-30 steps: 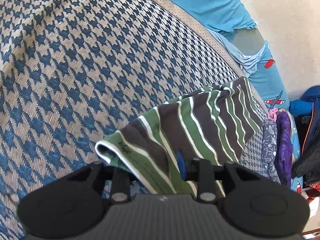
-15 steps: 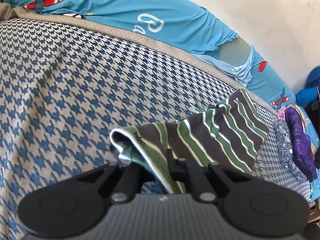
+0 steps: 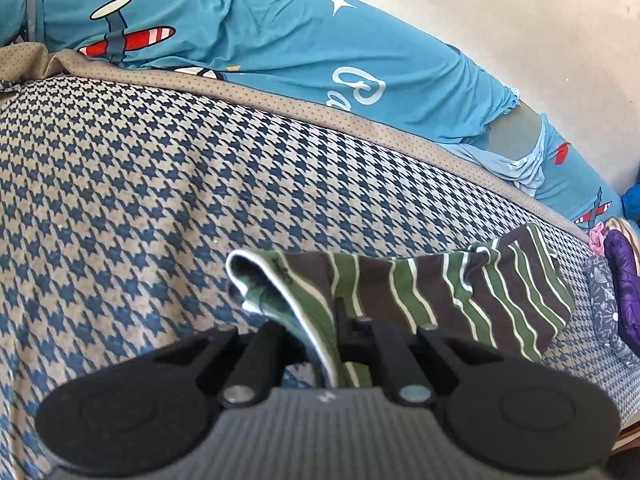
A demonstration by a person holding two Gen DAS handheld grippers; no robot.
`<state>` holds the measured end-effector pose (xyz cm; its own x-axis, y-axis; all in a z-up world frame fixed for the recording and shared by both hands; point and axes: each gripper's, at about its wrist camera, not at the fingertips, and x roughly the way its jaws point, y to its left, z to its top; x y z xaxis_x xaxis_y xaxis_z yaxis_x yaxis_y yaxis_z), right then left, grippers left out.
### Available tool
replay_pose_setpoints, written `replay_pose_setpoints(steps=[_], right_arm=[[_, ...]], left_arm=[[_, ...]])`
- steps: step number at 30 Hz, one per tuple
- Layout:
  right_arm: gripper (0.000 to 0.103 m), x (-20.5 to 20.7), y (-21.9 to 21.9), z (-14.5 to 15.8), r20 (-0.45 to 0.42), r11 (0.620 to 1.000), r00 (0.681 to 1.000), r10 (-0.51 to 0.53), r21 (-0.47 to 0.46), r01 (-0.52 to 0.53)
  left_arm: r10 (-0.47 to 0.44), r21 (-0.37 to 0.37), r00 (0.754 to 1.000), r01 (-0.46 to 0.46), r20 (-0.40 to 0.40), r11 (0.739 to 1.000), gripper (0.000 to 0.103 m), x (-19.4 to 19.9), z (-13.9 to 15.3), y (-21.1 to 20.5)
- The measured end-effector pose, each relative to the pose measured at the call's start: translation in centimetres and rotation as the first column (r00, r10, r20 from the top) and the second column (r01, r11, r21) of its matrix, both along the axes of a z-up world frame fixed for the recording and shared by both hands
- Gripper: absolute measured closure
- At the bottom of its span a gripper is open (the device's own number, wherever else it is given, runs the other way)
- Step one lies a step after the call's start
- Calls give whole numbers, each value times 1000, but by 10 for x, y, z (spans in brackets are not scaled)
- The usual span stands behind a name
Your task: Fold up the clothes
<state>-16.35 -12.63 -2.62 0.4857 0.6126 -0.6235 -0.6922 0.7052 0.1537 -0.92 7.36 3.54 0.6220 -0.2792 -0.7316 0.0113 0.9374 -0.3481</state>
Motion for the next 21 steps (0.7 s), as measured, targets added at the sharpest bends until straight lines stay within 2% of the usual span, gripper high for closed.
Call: replay_pose_setpoints(steps=[6, 12, 16, 18, 21], right_arm=[[94, 15, 33, 4, -61, 997, 997, 41, 66, -37], [94, 25, 65, 1, -48, 995, 997, 62, 77, -58], [85, 30, 68, -2, -62, 994, 996, 64, 88, -59], [83, 29, 63, -2, -61, 991, 995, 80, 108, -73], [79, 30, 51, -1, -65, 990, 993, 99, 110, -91]], left_arm=[[26, 5, 1000, -26, 5, 1000, 99, 12, 4, 32], [73, 28, 997, -72, -25, 997, 97, 32, 6, 64], [178, 139, 982, -168, -68, 976, 83, 37, -1, 71], [197, 211, 980, -184, -39, 960, 81, 36, 1, 69], [210, 286, 977, -208, 23, 935, 71, 28, 9, 68]])
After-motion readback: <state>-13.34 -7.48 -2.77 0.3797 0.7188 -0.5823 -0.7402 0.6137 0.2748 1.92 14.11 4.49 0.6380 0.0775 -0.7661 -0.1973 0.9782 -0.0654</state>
